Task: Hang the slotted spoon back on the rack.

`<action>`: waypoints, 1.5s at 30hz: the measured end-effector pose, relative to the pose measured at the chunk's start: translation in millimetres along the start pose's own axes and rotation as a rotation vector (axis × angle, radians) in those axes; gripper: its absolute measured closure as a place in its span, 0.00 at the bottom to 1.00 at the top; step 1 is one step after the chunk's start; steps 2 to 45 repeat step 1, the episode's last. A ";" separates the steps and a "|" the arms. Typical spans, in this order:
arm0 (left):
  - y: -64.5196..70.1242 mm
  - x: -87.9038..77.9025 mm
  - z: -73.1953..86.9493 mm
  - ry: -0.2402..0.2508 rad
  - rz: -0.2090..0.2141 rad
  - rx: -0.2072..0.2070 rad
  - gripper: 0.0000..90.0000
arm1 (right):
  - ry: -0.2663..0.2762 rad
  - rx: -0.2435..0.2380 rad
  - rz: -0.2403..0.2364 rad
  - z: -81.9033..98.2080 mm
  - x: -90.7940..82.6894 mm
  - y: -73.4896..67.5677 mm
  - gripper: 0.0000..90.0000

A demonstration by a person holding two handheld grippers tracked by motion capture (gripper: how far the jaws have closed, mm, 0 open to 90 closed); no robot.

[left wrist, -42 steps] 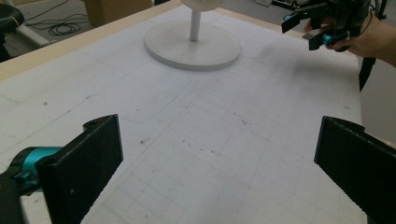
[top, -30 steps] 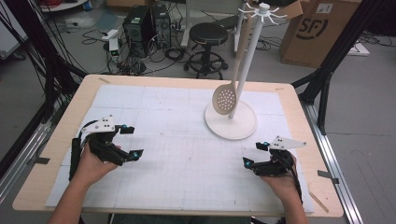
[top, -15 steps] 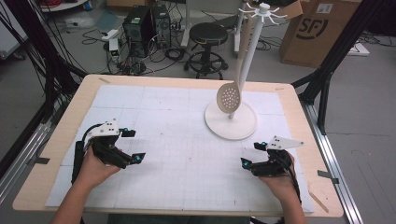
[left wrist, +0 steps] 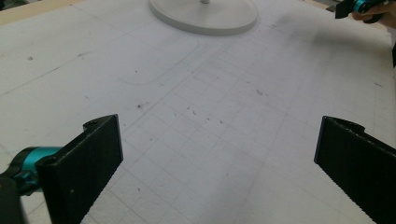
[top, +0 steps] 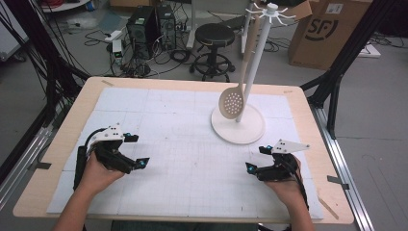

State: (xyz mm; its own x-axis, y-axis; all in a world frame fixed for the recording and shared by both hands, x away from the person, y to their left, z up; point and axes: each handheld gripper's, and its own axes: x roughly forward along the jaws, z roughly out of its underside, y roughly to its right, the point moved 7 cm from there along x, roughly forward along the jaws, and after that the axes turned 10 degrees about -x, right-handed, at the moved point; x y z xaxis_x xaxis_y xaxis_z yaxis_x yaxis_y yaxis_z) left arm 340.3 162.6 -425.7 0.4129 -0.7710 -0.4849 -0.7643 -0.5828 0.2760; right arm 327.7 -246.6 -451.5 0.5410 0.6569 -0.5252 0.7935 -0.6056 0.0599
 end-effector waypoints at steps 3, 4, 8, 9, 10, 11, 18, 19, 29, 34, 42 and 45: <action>0.0 0.0 0.0 0.000 0.000 0.000 0.02 | 0.004 0.002 0.000 -0.2 -0.6 0.3 0.16; 0.0 0.0 0.0 0.000 0.000 0.000 0.02 | 0.004 0.002 0.000 -0.2 -0.6 0.3 0.16; 0.0 0.0 0.0 0.000 0.000 0.000 0.02 | 0.004 0.002 0.000 -0.2 -0.6 0.3 0.16; 0.0 0.0 0.0 0.000 0.000 0.000 0.02 | 0.004 0.002 0.000 -0.2 -0.6 0.3 0.16; 0.0 0.0 0.0 0.000 0.000 0.000 0.02 | 0.004 0.002 0.000 -0.2 -0.6 0.3 0.16; 0.0 0.0 0.0 0.000 0.000 0.000 0.02 | 0.004 0.002 0.000 -0.2 -0.6 0.3 0.16; 0.0 0.0 0.0 0.000 0.000 0.000 0.02 | 0.004 0.002 0.000 -0.2 -0.6 0.3 0.16; 0.0 0.0 0.0 0.000 0.000 0.000 0.02 | 0.004 0.002 0.000 -0.2 -0.6 0.3 0.16; 0.0 0.0 0.0 0.000 0.000 0.000 0.02 | 0.004 0.002 0.000 -0.2 -0.6 0.3 0.16; 0.0 0.0 0.0 0.000 0.000 0.000 0.02 | 0.004 0.002 0.000 -0.2 -0.6 0.3 0.16; 0.0 0.0 0.0 0.000 0.000 0.000 0.02 | 0.004 0.002 0.000 -0.2 -0.6 0.3 0.16; 0.0 0.0 0.0 0.000 0.000 0.000 0.02 | 0.004 0.002 0.000 -0.2 -0.6 0.3 0.16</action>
